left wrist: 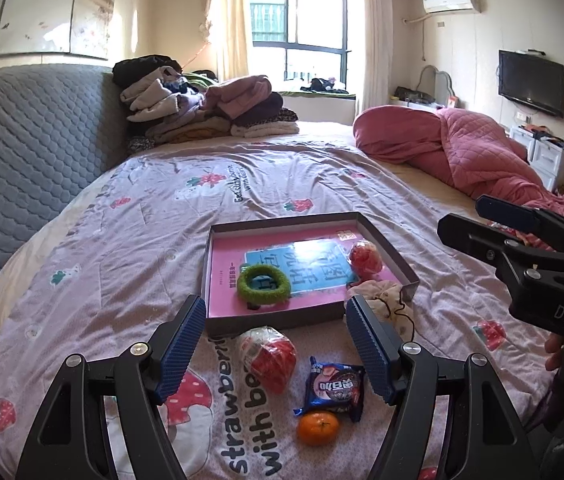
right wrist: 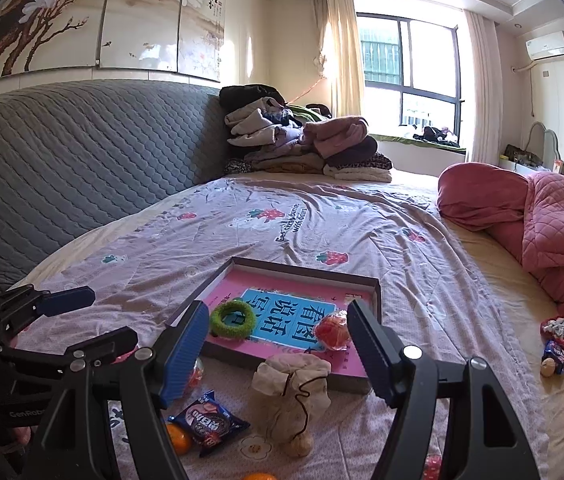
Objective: Organize objects
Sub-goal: 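Withdraw both tools from the box back toward the remaining items, then lower the right tool onto an orange and close it while the left tool approaches another orange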
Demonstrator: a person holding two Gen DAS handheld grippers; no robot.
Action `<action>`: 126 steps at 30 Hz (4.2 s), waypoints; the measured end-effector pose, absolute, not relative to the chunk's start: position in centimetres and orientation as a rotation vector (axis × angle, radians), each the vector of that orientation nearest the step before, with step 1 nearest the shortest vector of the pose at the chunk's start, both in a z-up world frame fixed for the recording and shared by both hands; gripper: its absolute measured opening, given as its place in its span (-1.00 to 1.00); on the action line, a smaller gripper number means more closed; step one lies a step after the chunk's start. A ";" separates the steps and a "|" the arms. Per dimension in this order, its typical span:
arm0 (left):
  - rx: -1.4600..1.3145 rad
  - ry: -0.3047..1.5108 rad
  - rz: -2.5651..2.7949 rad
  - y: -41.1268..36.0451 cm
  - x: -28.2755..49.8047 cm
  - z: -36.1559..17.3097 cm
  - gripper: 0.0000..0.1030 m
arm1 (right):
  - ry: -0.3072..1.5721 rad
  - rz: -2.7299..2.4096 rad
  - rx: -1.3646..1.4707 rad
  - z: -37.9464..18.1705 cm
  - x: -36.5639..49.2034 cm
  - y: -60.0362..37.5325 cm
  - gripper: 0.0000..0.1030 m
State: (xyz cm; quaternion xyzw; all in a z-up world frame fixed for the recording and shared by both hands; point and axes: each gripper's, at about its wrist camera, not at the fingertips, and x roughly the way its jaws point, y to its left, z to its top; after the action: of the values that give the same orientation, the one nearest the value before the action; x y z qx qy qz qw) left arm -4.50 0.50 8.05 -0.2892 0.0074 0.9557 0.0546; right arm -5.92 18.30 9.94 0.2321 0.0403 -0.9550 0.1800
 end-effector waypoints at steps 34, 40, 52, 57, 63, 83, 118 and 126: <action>-1.021 0.085 2.802 1.6 -1.8 2.8 0.44 | 0.166 -2.665 0.772 6.0 -1.9 18.0 0.37; -1.064 0.113 2.776 2.0 -1.6 1.8 0.44 | 0.173 -2.656 0.795 5.4 -1.5 18.1 0.38; -1.131 0.126 2.735 1.8 -1.4 0.2 0.44 | 0.186 -2.649 0.831 4.5 -1.2 18.0 0.38; -1.143 0.135 2.730 1.9 -1.4 -0.1 0.44 | 0.193 -2.638 0.855 3.8 -1.1 18.1 0.38; -1.176 0.141 2.706 2.1 -1.6 -0.8 0.44 | 0.187 -2.631 0.897 2.8 -1.0 18.4 0.37; -1.260 0.130 2.649 2.4 -2.2 -2.7 0.44 | 0.221 -2.563 1.034 -0.3 -0.6 18.8 0.38; -1.315 0.086 2.624 2.5 -4.3 -5.2 0.44 | 0.261 -2.487 1.198 -4.8 -2.2 17.9 0.29; -1.318 0.087 2.631 2.5 -4.9 -5.7 0.44 | 0.255 -2.473 1.210 -5.5 -2.5 17.4 0.03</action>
State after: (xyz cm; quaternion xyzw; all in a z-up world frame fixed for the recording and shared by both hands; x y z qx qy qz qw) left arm -4.88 2.47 -5.68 -0.4455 0.0295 0.8893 0.0989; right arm -2.51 17.43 -5.48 0.4299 0.0905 -0.8786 0.1873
